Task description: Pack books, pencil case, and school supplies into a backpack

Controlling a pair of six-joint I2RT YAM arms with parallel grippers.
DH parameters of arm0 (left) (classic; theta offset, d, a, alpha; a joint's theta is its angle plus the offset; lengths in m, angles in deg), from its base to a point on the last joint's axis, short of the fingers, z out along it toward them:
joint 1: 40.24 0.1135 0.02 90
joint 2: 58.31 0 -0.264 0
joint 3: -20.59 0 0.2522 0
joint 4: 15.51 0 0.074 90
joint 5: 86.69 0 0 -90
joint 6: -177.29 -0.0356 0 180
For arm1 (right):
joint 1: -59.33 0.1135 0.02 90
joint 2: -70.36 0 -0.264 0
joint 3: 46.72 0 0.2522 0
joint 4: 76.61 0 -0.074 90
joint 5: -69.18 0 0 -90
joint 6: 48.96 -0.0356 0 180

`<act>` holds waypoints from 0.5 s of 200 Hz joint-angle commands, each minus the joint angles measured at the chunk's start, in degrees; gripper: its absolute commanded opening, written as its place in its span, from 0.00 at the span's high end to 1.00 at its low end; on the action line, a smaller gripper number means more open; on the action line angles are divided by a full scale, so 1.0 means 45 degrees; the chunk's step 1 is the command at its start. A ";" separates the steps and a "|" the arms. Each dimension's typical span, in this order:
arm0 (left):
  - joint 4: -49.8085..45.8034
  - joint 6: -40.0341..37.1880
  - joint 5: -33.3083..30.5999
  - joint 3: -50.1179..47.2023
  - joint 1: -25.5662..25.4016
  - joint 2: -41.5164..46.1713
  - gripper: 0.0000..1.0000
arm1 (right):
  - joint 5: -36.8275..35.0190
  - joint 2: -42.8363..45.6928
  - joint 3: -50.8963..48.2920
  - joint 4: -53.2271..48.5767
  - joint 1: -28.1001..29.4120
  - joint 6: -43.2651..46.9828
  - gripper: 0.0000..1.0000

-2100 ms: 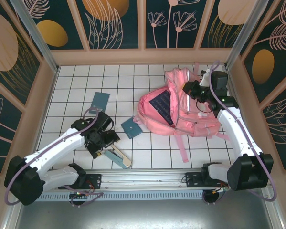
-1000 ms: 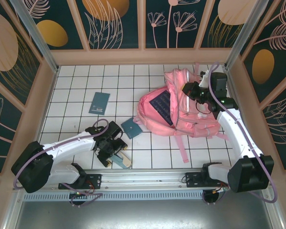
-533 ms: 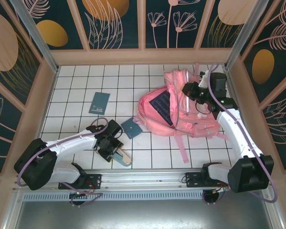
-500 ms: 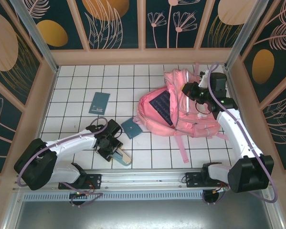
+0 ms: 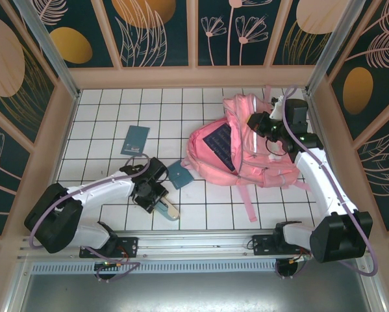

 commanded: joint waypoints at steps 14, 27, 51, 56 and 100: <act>-0.0577 -0.0995 -0.1488 0.1024 0.0112 0.0822 0.70 | -0.0223 0.0641 0.0113 0.0618 0.0012 0.0326 1.00; -0.0668 -0.1044 -0.1595 0.1050 0.0121 0.1091 0.70 | -0.0214 0.0648 0.0095 0.0649 0.0009 0.0316 1.00; -0.0816 -0.1342 -0.1613 0.1155 0.0220 0.1346 0.71 | -0.0146 0.0596 0.0157 0.0647 0.0012 0.0287 1.00; -0.0817 -0.1455 -0.1631 0.1202 0.0247 0.1388 0.72 | -0.0127 0.0580 0.0162 0.0629 0.0012 0.0287 1.00; -0.0619 -0.3248 -0.1418 0.2222 0.0578 0.1459 0.72 | -0.0225 0.0539 0.0400 0.0407 0.0061 0.0547 1.00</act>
